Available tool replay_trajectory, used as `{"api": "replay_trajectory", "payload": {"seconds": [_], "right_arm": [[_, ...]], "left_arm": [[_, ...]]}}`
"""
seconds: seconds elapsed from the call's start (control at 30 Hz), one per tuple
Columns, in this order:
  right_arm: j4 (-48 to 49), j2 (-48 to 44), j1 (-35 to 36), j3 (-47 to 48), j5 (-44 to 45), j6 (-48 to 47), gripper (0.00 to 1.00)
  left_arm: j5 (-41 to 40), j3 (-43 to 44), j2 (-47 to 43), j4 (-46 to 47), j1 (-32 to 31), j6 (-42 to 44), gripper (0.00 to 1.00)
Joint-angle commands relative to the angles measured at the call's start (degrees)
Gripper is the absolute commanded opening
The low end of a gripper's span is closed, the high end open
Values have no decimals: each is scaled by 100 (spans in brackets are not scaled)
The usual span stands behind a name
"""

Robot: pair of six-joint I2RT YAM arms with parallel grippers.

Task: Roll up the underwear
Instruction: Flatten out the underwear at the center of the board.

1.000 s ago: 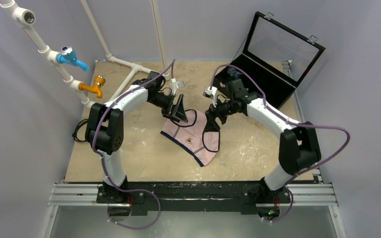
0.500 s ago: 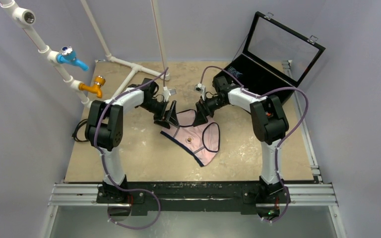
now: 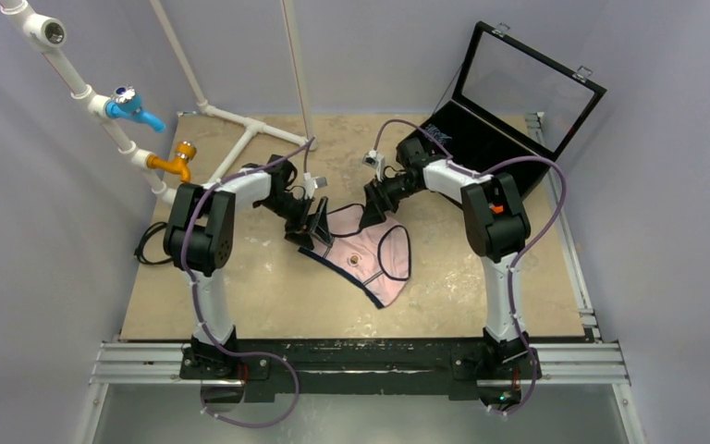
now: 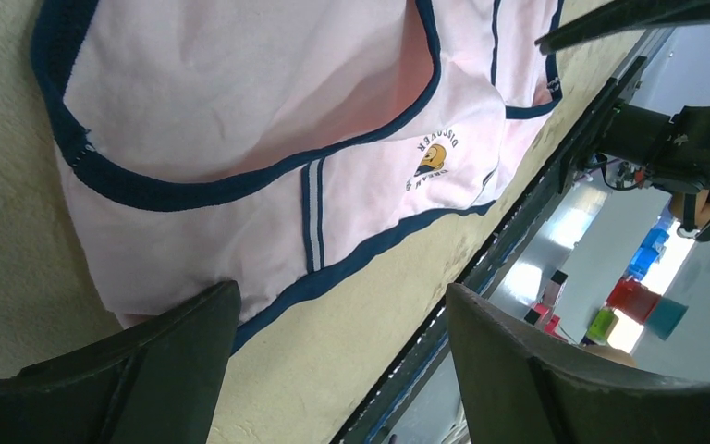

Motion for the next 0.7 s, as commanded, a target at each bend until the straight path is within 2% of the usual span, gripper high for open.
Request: {"api": "replay_trajectory", "payload": {"seconds": [0.0, 0.33, 0.67], "right_arm": [[49, 107, -129, 235, 233, 125, 81], [-84, 311, -163, 347, 666, 89, 80], [-1289, 247, -168, 975, 574, -699, 83]], "left_arm": [[-332, -181, -101, 34, 38, 73, 81], [-446, -366, -278, -76, 37, 323, 81], [-244, -291, -449, -199, 37, 408, 81]]}}
